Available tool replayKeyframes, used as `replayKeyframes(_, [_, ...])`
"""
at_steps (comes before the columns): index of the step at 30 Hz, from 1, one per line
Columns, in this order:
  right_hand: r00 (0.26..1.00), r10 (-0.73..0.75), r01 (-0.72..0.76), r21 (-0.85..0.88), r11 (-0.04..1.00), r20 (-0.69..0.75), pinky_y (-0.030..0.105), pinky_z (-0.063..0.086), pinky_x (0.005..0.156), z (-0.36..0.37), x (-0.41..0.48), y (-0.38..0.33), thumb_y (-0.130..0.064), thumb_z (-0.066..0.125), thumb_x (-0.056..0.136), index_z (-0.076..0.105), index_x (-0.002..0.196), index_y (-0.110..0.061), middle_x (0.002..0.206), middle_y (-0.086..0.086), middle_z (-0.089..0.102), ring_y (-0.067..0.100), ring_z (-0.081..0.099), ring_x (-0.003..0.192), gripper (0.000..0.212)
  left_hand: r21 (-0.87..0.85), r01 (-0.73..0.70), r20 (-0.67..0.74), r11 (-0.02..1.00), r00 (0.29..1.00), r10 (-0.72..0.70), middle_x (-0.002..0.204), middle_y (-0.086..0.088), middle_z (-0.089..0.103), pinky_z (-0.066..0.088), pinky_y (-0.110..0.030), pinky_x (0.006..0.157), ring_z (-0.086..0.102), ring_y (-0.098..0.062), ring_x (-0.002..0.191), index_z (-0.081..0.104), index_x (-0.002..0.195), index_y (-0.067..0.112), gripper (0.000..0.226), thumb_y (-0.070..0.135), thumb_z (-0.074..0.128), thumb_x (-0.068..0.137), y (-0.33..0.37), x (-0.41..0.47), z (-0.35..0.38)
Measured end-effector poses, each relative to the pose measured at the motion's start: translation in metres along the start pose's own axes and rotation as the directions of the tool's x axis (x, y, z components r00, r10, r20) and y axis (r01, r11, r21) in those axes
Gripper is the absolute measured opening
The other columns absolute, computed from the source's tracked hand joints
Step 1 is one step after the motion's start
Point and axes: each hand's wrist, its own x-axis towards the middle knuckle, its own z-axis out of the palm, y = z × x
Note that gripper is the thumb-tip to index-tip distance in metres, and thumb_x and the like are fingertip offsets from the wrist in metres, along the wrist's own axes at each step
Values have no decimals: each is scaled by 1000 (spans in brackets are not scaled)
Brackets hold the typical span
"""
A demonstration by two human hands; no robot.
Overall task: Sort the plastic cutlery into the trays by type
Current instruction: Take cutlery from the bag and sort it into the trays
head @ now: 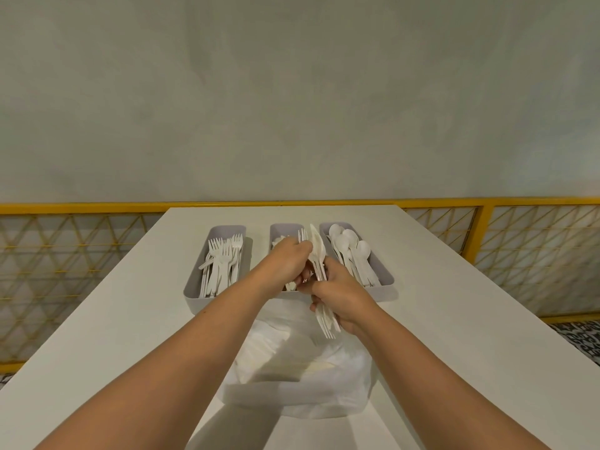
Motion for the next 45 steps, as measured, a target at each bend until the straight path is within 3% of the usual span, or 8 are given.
replayKeyframes(7, [995, 44, -46, 19, 999, 89, 23, 46, 51, 5, -2, -1, -14, 64, 87, 54, 113, -15, 90, 3, 62, 11, 51, 60, 28, -144, 66, -150, 987, 985, -88, 81, -16, 58, 45, -33, 69, 56, -28, 76, 53, 73, 11, 24, 9, 37, 91, -3, 6, -3])
replayKeyframes(11, [994, 78, -81, 43, 996, 81, 25, 44, 52, 4, -1, 1, -42, 43, 97, 53, 125, -23, 76, 0, 56, 10, 46, 55, 36, -411, 141, -146, 901, 965, -218, 77, -11, 60, 51, -32, 55, 59, -23, 67, 54, 95, 6, 21, 5, 33, 95, -1, 6, -10])
replayKeyframes(16, [992, 125, -126, 97, 987, 15, 21, 35, 43, 5, 1, 2, -33, 34, 101, 51, 117, -6, 65, -2, 41, 9, 35, 50, 36, -615, 124, -141, 778, 954, -264, 64, -8, 43, 43, -21, 35, 41, -18, 49, 47, 92, 7, 18, 5, 29, 96, -3, 11, -17])
replayKeyframes(24, [999, 43, -43, -11, 999, -31, 30, 55, 58, 8, 5, 1, -24, 42, 99, 49, 122, -20, 64, 4, 48, 9, 46, 43, 24, -214, -32, -89, 976, 996, 14, 52, -1, 42, 29, -19, 38, 33, -12, 43, 51, 70, 11, 23, 18, 68, 83, -7, -5, -5])
replayKeyframes(29, [1000, -2, 2, 6, 1000, -19, 28, 57, 54, 8, 0, -1, -12, 48, 97, 51, 117, -16, 69, 4, 57, 8, 49, 38, 21, -134, -44, -141, 990, 990, 24, 53, 1, 49, 29, -19, 40, 36, -12, 43, 59, 74, 14, 13, 11, 64, 86, -6, -8, -6])
replayKeyframes(36, [999, 21, -26, 166, 986, 31, 21, 35, 42, 11, -4, -6, -22, 46, 99, 48, 85, -14, 61, -1, 38, 5, 33, 41, 17, -652, 146, -16, 744, 978, -206, 57, 0, 42, 24, -14, 30, 31, -4, 30, 49, 78, 9, 20, 16, 49, 97, -15, 7, -23])
replayKeyframes(41, [985, -142, 125, -171, 977, -94, 14, 33, 46, 21, -4, -3, -15, 46, 97, 52, 108, -16, 73, -6, 50, 6, 43, 57, 13, -816, 201, 40, 543, 955, -294, 62, -2, 35, 23, -12, 27, 27, -4, 24, 47, 73, 8, 37, 34, 40, 99, -20, 11, -23])
replayKeyframes(45, [967, -244, 205, -353, 913, -68, 10, 43, 64, 30, -5, -6, -9, 49, 93, 56, 114, -18, 95, -2, 63, 13, 57, 85, 23, -703, 196, -10, 684, 959, -285, 40, -1, 46, 32, -12, 31, 38, -7, 25, 50, 61, 8, 47, 40, 46, 95, -22, 10, -22])
